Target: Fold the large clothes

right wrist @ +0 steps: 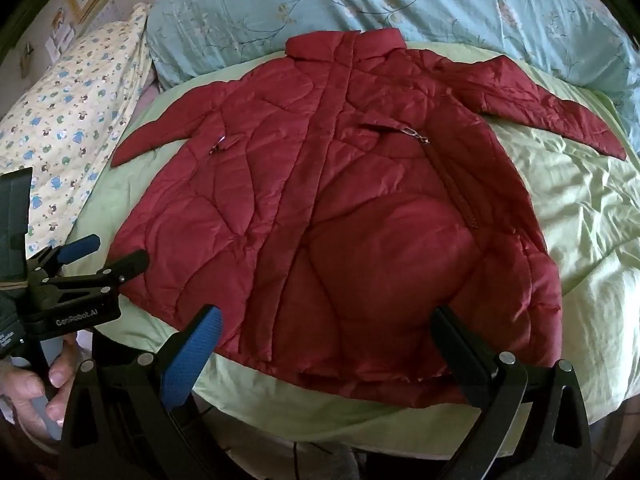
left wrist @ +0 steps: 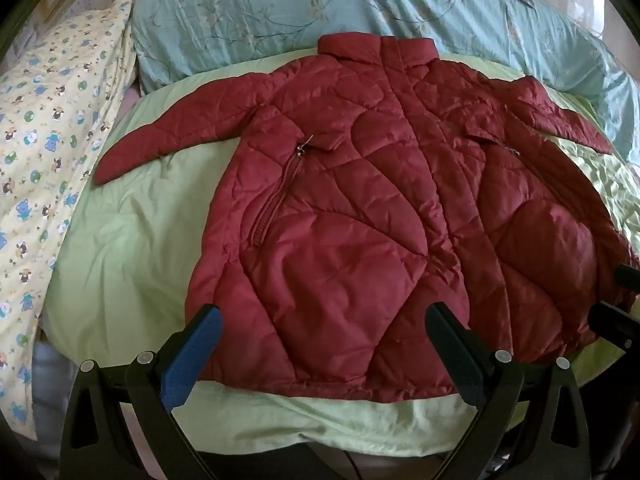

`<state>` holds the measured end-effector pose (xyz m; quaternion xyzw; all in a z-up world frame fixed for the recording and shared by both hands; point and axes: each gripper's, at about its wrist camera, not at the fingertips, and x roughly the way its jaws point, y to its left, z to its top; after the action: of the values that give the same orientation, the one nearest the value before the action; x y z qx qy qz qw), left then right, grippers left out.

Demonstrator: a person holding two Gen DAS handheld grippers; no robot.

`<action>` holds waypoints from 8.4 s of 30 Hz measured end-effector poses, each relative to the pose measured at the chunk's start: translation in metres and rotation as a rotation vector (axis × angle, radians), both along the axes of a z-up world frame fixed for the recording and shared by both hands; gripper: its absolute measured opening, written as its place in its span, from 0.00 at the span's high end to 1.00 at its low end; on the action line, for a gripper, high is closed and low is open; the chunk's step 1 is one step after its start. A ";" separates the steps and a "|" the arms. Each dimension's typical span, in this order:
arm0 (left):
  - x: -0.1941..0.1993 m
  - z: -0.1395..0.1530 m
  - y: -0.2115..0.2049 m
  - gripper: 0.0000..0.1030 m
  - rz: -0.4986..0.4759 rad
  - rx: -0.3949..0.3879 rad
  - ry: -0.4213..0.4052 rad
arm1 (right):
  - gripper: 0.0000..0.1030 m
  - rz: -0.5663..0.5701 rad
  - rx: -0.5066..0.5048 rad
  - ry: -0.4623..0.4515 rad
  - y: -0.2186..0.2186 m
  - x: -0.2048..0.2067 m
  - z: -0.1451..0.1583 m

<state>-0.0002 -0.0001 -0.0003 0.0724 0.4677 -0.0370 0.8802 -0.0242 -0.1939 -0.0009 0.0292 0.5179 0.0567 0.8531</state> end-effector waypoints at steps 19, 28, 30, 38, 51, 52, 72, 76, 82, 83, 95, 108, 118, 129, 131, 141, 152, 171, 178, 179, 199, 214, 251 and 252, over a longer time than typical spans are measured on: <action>-0.001 -0.008 0.000 0.01 -0.001 0.001 -0.004 | 0.00 0.006 0.007 0.000 0.002 0.001 -0.001; 0.000 -0.007 0.000 0.01 -0.001 -0.001 -0.004 | 0.00 0.012 0.040 -0.019 0.004 0.002 0.001; 0.001 -0.007 0.000 0.01 -0.001 0.002 -0.007 | 0.00 0.013 0.046 -0.024 0.006 0.002 0.002; 0.004 -0.007 0.000 0.01 -0.004 0.008 0.007 | 0.00 0.014 0.044 0.015 0.006 0.006 0.002; 0.013 -0.010 -0.003 0.01 -0.003 0.031 -0.004 | 0.00 0.025 0.031 -0.006 0.004 0.014 0.002; 0.013 -0.010 -0.003 0.01 -0.004 0.028 -0.004 | 0.00 0.025 0.031 -0.007 0.004 0.015 0.003; 0.074 -0.022 0.002 0.01 -0.005 -0.027 -0.015 | 0.00 -0.205 0.059 -0.137 -0.103 0.051 0.019; 0.087 -0.022 0.000 0.01 -0.009 -0.047 -0.029 | 0.00 -0.288 0.037 -0.175 -0.143 0.062 0.027; 0.105 -0.016 0.004 0.01 -0.003 -0.107 -0.058 | 0.01 -0.410 0.090 -0.213 -0.217 0.093 0.031; 0.108 -0.016 0.004 0.01 -0.002 -0.107 -0.054 | 0.01 -0.435 0.105 -0.222 -0.231 0.098 0.031; 0.145 -0.022 -0.008 0.01 0.013 -0.097 -0.011 | 0.50 -0.765 0.320 -0.264 -0.391 0.161 -0.016; 0.182 -0.044 -0.023 0.01 0.015 -0.079 0.056 | 0.76 -0.885 0.390 -0.277 -0.461 0.204 -0.044; 0.180 -0.047 -0.019 0.01 0.017 -0.143 0.068 | 0.89 -0.675 0.316 -0.379 -0.397 0.220 0.019; 0.180 -0.038 0.012 0.01 0.053 -0.228 0.087 | 0.90 -0.323 0.403 -0.386 -0.248 0.251 0.072; 0.180 -0.035 0.016 0.01 0.054 -0.240 0.082 | 0.92 -0.262 0.425 -0.373 -0.219 0.260 0.075; 0.184 -0.012 0.060 0.01 0.049 -0.356 0.029 | 0.93 0.027 0.486 -0.176 -0.067 0.297 0.050; 0.233 -0.020 0.109 0.01 0.066 -0.497 0.083 | 0.92 0.199 0.417 0.016 0.032 0.309 -0.030; 0.395 -0.074 0.071 0.74 -0.052 -0.761 0.323 | 0.85 0.314 0.418 0.066 0.049 0.290 -0.053; 0.381 -0.059 0.085 0.80 -0.030 -0.636 0.210 | 0.64 0.250 0.434 0.060 0.011 0.270 -0.035; 0.379 -0.056 0.088 0.79 -0.027 -0.598 0.192 | 0.64 0.221 0.426 0.038 0.000 0.268 -0.029; 0.315 0.013 0.039 0.66 -0.093 -0.392 -0.040 | 0.48 -0.112 0.100 0.021 -0.073 0.309 -0.059; 0.344 -0.062 0.013 0.65 -0.033 -0.245 0.065 | 0.51 -0.028 -0.075 0.021 -0.044 0.302 -0.052; 0.231 -0.066 0.280 0.33 0.476 -0.661 0.016 | 0.50 0.045 0.144 0.027 0.003 0.200 0.035; 0.229 -0.067 0.292 0.33 0.500 -0.663 0.009 | 0.50 0.044 0.147 0.030 0.003 0.197 0.035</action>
<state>0.2284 0.2924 -0.0672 -0.3309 0.4376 0.0287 0.8356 0.1732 -0.1907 0.0342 0.0811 0.5255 0.1129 0.8394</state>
